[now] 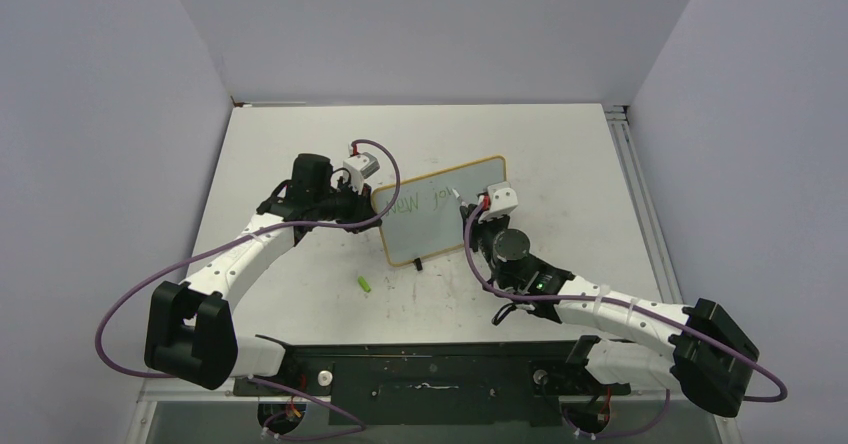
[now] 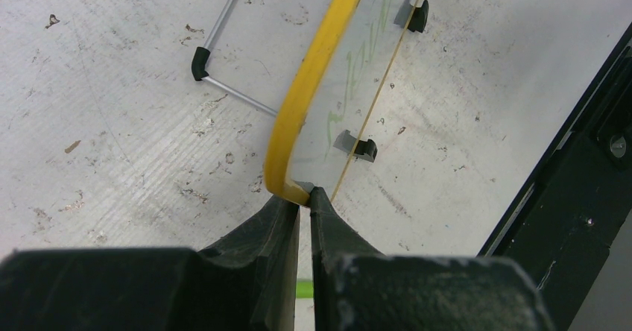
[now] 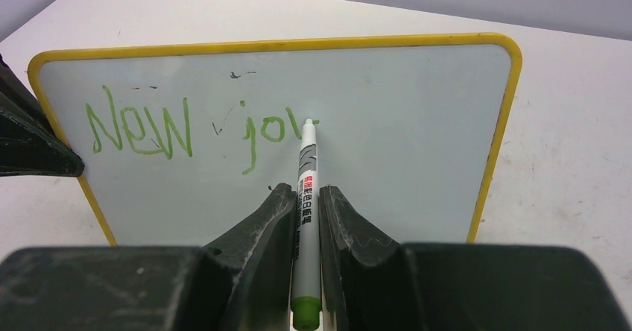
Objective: Write a sentence on the whiteboard
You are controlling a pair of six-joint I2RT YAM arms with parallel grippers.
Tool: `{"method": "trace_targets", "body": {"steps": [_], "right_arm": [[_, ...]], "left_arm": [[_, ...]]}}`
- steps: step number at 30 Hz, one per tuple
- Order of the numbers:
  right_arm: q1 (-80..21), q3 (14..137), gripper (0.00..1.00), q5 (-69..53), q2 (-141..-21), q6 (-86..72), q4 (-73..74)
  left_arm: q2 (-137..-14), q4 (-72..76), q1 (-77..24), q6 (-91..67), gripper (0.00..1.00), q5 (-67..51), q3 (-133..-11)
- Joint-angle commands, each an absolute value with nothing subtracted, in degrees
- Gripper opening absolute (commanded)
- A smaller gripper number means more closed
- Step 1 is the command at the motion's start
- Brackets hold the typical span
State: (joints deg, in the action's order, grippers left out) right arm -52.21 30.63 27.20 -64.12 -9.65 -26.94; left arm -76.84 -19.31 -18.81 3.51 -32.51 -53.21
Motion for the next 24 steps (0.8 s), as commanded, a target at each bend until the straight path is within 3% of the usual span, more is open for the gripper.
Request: {"method": "trace_targets", "body": {"steps": [1, 24], "right_arm": [[-52.0, 31.0, 0.05, 26.4, -64.5, -11.1, -27.9], [-55.1, 27.1, 0.05, 28.1, -65.5, -15.6, -26.6]], "left_arm": [[-77.4, -20.4, -19.7, 4.6, 0.0, -32.4, -54.7], [-77.3, -20.5, -19.7, 4.6, 0.0, -32.4, -54.7]]}}
